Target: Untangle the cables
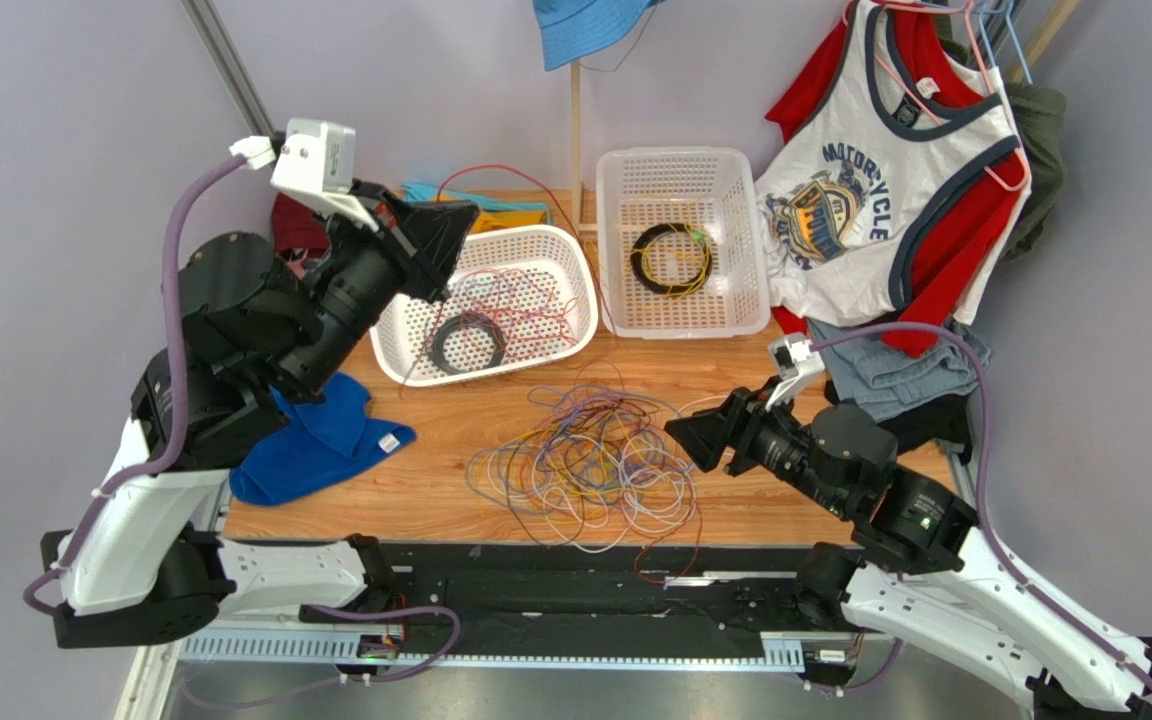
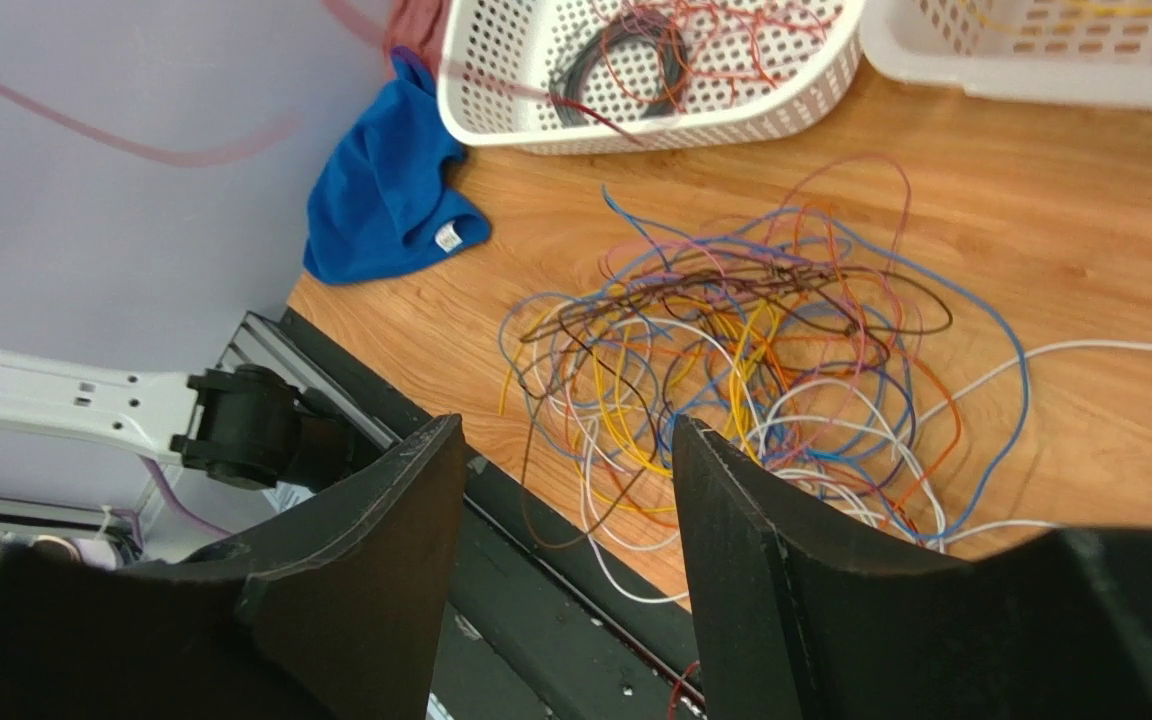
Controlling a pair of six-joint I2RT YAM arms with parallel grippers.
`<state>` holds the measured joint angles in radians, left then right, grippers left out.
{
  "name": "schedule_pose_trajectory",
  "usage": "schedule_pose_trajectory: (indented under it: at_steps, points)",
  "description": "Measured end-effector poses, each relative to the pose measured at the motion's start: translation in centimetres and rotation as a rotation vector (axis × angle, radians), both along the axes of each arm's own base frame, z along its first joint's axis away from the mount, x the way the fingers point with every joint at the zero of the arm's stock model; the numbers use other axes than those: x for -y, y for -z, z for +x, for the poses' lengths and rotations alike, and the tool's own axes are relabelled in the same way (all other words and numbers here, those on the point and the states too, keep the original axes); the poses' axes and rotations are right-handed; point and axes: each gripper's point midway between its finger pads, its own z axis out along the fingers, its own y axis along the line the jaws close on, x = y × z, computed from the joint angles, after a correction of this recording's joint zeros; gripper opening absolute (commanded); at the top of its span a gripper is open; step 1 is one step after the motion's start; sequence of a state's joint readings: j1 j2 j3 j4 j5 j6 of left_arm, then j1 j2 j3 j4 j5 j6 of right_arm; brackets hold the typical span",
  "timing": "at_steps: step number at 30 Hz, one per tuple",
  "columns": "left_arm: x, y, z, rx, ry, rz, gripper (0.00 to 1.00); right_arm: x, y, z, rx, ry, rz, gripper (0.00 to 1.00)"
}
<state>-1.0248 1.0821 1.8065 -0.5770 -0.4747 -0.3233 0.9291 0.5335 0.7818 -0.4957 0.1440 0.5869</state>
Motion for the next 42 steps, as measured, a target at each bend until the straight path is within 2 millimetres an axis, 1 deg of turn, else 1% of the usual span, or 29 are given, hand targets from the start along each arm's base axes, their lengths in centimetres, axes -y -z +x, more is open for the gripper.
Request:
schedule_pose_trajectory:
  at_steps: [1,3,7,9,11,13,14,18,22,25,29,33,36,39,42]
  points:
    - [-0.1,-0.2,0.3,-0.005,-0.018,0.014,0.0,0.0,1.0,0.0,-0.017,0.002,-0.01,0.57]
    - [-0.1,-0.7,1.1,-0.008,-0.053,0.039,0.0,0.3,2.3,-0.3,-0.035,0.006,-0.014,0.58]
    - [0.1,-1.6,3.5,-0.012,-0.128,0.094,0.0,0.9,2.8,-0.8,-0.034,0.012,0.014,0.57]
    - [-0.1,-1.4,5.2,-0.026,-0.17,0.121,0.0,1.2,2.7,-1.0,-0.026,0.013,0.03,0.57]
    - [-0.9,-0.5,7.4,-0.056,-0.228,0.154,0.0,1.4,2.6,-1.1,-0.021,0.014,0.042,0.56]
    - [-1.7,0.9,9.4,-0.094,-0.269,0.181,0.0,1.6,2.5,-1.2,-0.017,0.016,0.047,0.56]
    - [-2.4,1.7,10.7,-0.119,-0.298,0.192,0.0,1.7,2.5,-1.2,-0.016,0.016,0.049,0.56]
    - [-4.0,4.3,14.6,-0.2,-0.355,0.209,0.0,1.8,2.6,-1.4,-0.019,0.016,0.045,0.55]
    - [-5.9,5.8,17.4,-0.253,-0.402,0.189,0.0,1.9,2.8,-1.4,-0.021,0.017,0.041,0.55]
    - [-6.9,5.9,18.7,-0.265,-0.421,0.167,0.0,2.0,2.9,-1.3,-0.019,0.021,0.035,0.55]
    - [-7.7,4.4,20.3,-0.24,-0.43,0.123,0.0,2.1,3.4,-1.1,-0.016,0.029,0.017,0.54]
    - [-8.0,2.4,21.2,-0.193,-0.432,0.089,0.0,2.1,3.7,-1.0,-0.012,0.033,0.002,0.54]
    - [-8.2,1.6,21.8,-0.168,-0.432,0.073,0.0,2.0,4.0,-0.9,-0.015,0.032,-0.013,0.54]
    - [-8.4,1.8,22.5,-0.165,-0.437,0.07,0.0,1.8,4.8,-0.7,-0.022,0.031,-0.029,0.54]
    - [-8.2,3.0,23.4,-0.183,-0.434,0.078,0.0,1.7,6.0,-0.6,-0.039,0.031,-0.053,0.53]
